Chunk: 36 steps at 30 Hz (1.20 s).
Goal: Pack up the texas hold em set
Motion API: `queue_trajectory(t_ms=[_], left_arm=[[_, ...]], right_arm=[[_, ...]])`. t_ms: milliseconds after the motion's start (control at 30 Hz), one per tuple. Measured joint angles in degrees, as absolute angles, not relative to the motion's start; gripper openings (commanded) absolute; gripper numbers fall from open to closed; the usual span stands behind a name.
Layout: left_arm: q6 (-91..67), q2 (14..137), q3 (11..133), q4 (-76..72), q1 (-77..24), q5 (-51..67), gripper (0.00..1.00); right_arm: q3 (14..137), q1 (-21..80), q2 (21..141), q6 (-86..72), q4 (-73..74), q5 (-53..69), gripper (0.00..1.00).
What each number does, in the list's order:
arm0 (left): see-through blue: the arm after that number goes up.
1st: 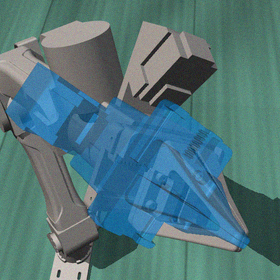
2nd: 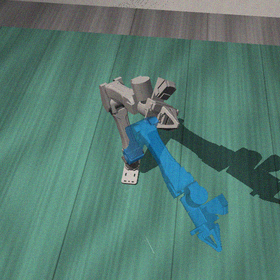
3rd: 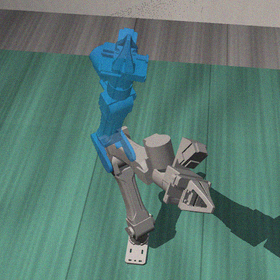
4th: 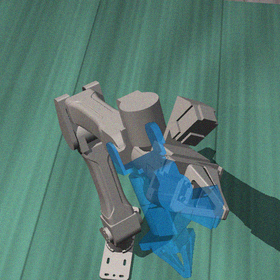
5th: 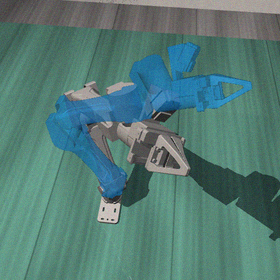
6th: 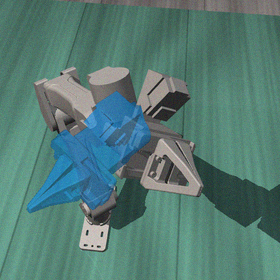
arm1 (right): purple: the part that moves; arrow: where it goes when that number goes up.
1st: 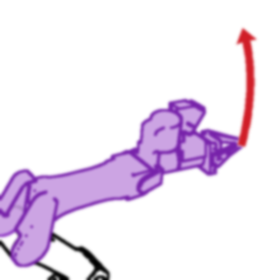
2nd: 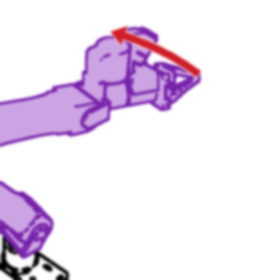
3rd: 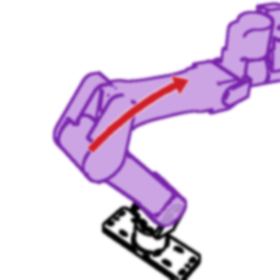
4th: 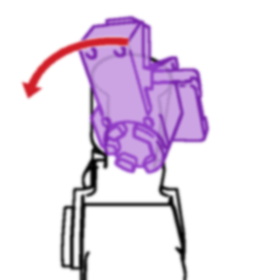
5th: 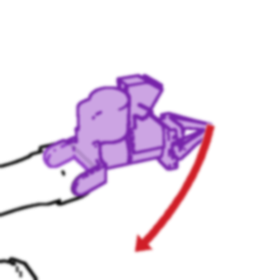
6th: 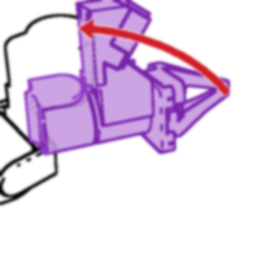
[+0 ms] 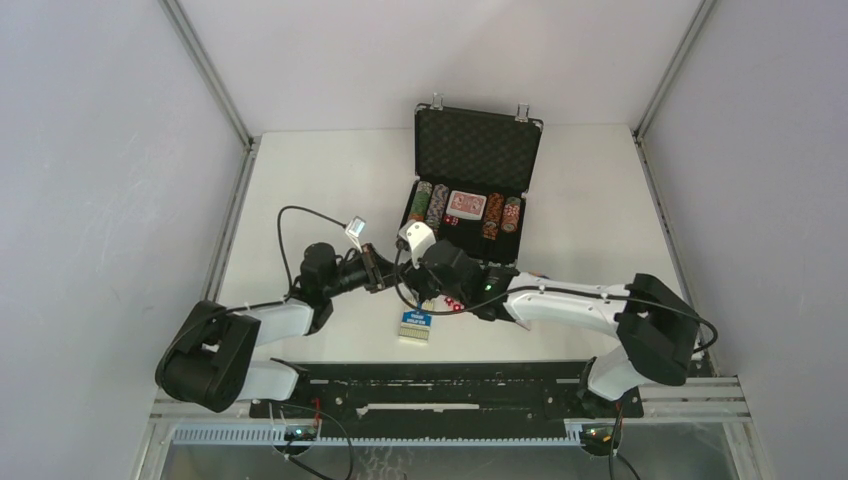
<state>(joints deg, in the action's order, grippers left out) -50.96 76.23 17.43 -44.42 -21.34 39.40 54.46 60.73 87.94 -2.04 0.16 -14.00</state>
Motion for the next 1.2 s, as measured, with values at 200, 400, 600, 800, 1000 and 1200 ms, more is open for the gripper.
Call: queue_trajectory(t_ms=[200, 400, 600, 800, 1000, 1200], left_arm=[[-50.15, 75.02, 17.43, -43.79, -21.98, 40.58, 0.0], [-48.42, 71.53, 17.43, -44.05, -22.98, 41.23, 0.0], [-45.21, 65.04, 17.28, -46.26, -26.13, 42.78, 0.0], [-42.39, 61.41, 17.26, -47.62, -27.16, 43.77, 0.0], [-41.32, 60.03, 16.47, -47.51, -29.15, 44.03, 0.0], [-40.18, 57.41, 16.05, -48.1, -29.87, 44.18, 0.0]], right_arm=[[50.65, 55.75, 77.36, -3.81, -2.44, -3.68, 0.63], [46.61, 47.94, 68.4, -6.5, -6.9, 10.02, 0.54], [44.03, 44.42, 68.4, -8.14, -7.46, 22.96, 0.62], [43.88, 44.36, 69.17, -8.47, -7.97, 31.64, 0.53], [43.88, 44.29, 70.22, -8.47, -8.01, 34.0, 0.5], [43.88, 44.29, 70.43, -8.71, -8.45, 35.07, 0.35]])
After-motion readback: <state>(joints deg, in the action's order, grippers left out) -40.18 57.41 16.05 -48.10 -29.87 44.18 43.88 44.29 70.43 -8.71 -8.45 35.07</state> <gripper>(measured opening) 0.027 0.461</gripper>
